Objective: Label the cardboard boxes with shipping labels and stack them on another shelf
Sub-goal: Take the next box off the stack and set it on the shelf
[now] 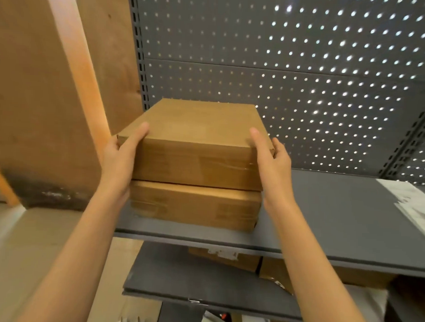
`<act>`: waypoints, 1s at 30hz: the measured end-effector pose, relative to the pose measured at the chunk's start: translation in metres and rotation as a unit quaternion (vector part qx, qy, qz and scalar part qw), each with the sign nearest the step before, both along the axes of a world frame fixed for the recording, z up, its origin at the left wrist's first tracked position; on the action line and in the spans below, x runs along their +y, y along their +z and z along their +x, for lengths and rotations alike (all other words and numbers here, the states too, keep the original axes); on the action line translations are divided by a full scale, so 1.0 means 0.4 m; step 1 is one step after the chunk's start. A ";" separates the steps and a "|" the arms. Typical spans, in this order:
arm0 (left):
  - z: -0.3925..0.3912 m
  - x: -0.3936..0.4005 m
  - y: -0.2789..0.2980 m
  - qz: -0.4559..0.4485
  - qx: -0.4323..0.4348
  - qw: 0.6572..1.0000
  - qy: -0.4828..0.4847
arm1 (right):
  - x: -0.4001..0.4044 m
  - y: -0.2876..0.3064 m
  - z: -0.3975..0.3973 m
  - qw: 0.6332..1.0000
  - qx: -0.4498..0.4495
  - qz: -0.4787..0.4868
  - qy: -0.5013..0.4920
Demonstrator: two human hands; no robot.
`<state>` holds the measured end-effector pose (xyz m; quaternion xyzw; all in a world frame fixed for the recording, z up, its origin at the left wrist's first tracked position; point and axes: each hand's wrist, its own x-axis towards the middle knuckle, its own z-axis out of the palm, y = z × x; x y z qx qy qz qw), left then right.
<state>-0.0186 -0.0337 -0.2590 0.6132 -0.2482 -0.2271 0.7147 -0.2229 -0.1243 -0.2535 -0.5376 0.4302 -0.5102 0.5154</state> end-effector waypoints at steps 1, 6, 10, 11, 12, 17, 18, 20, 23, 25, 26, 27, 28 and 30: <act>0.004 -0.002 -0.001 -0.007 0.018 1.000 -0.016 | -0.001 -0.002 0.006 1.000 0.004 0.001 -0.003; 0.017 -0.004 -0.004 -0.021 0.051 0.997 -0.051 | -0.004 -0.004 0.017 1.000 0.014 0.018 -0.019; 0.013 -0.006 -0.003 -0.034 0.053 0.997 -0.043 | -0.003 -0.007 0.016 1.000 -0.009 0.016 -0.022; 0.011 -0.004 -0.001 -0.037 0.053 0.997 -0.038 | 0.002 -0.005 0.016 1.000 -0.012 0.012 -0.022; 0.012 -0.003 0.000 -0.041 0.052 0.997 -0.033 | 0.006 -0.002 0.016 1.000 -0.014 0.006 -0.022; -0.007 0.004 0.018 -0.070 0.013 0.997 -0.034 | 0.027 0.021 -0.016 0.998 -0.049 -0.034 -0.025; -0.015 0.005 0.024 -0.077 0.000 0.997 -0.031 | 0.030 0.026 -0.026 0.997 -0.056 -0.044 -0.028; -0.037 0.005 0.041 -0.088 -0.019 0.995 -0.033 | 0.038 0.037 -0.049 0.996 -0.063 -0.060 -0.036; -0.088 0.003 0.061 -0.102 -0.031 0.993 -0.045 | 0.040 0.051 -0.099 0.994 -0.072 -0.071 -0.048; -0.131 -0.002 0.069 -0.114 -0.036 0.992 -0.051 | 0.038 0.060 -0.144 0.992 -0.077 -0.081 -0.054; -0.156 -0.007 0.072 -0.121 -0.038 0.990 -0.054 | 0.036 0.063 -0.169 0.992 -0.079 -0.085 -0.056; -0.183 -0.012 0.074 -0.127 -0.041 0.989 -0.057 | 0.034 0.066 -0.196 0.991 -0.081 -0.090 -0.059; -0.212 -0.016 0.076 -0.131 -0.043 0.989 -0.058 | 0.031 0.069 -0.226 0.990 -0.082 -0.094 -0.060; -0.271 -0.027 0.079 -0.135 -0.044 0.988 -0.062 | 0.021 0.073 -0.289 0.990 -0.080 -0.100 -0.058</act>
